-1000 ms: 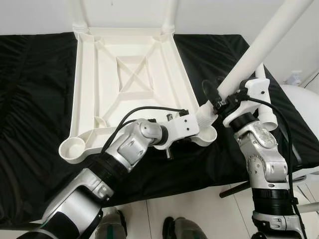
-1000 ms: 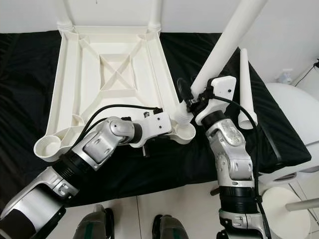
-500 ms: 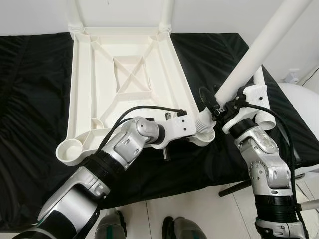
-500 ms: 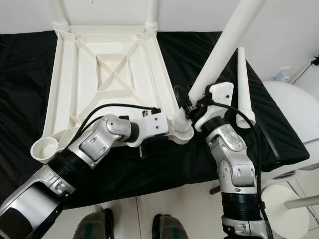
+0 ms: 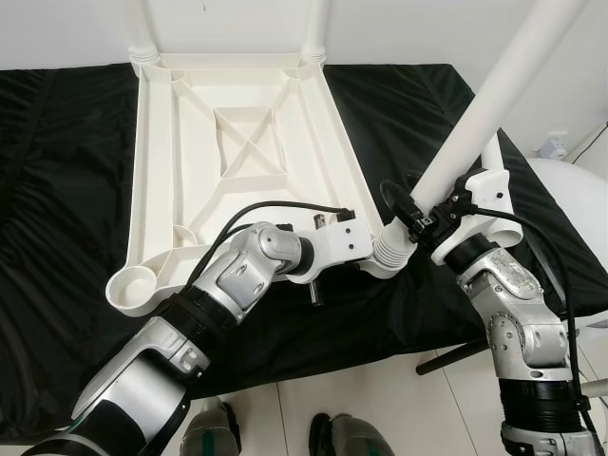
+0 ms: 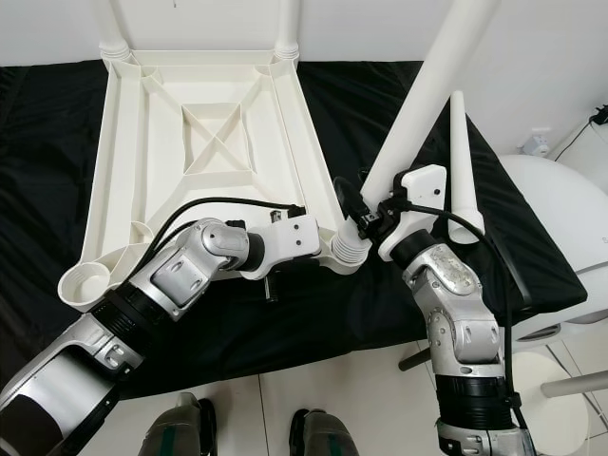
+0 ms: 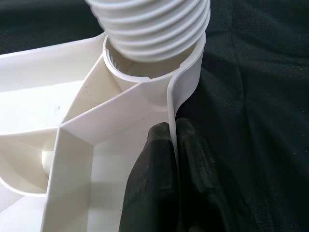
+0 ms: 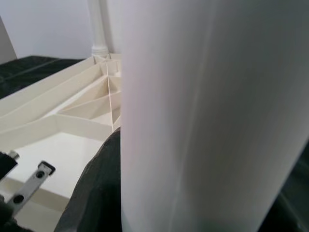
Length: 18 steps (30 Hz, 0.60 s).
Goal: Building children table
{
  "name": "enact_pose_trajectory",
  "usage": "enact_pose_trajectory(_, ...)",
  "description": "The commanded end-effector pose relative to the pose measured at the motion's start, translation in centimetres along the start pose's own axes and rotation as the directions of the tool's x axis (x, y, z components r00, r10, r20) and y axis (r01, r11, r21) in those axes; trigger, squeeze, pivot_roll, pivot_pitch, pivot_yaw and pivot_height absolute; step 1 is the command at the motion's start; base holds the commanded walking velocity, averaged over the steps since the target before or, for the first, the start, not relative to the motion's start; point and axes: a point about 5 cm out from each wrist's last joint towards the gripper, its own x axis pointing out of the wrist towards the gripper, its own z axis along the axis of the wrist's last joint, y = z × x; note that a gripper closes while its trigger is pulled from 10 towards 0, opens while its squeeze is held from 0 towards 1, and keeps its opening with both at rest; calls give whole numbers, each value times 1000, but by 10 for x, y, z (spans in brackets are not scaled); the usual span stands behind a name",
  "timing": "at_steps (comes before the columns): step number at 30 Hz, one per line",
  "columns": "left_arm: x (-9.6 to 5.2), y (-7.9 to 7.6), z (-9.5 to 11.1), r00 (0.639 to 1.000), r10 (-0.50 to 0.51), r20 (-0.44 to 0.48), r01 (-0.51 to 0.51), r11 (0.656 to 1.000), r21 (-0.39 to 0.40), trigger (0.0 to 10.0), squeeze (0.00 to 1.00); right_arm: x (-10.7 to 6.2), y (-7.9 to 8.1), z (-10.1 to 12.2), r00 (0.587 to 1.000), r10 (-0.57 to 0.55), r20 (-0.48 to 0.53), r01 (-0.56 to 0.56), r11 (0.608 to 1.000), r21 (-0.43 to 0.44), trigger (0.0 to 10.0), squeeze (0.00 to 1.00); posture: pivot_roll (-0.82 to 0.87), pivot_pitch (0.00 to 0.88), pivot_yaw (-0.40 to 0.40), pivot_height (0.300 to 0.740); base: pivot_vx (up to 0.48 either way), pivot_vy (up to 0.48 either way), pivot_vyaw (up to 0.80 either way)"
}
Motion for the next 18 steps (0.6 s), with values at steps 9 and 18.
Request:
enact_pose_trajectory(9,-3,1,-20,996,25,-90,-27,999,-17,10000,0,-8,-8,-15,996,7,-83,-6,1000,11,10000,0,-9,94,-59,740,0,0,0)
enact_pose_trajectory(18,-4,3,-18,996,26,-83,-28,1000,-15,10000,0,-2,-7,-26,996,4,-89,-1,1000,31,10000,0,-6,105,-56,740,0,0,0)
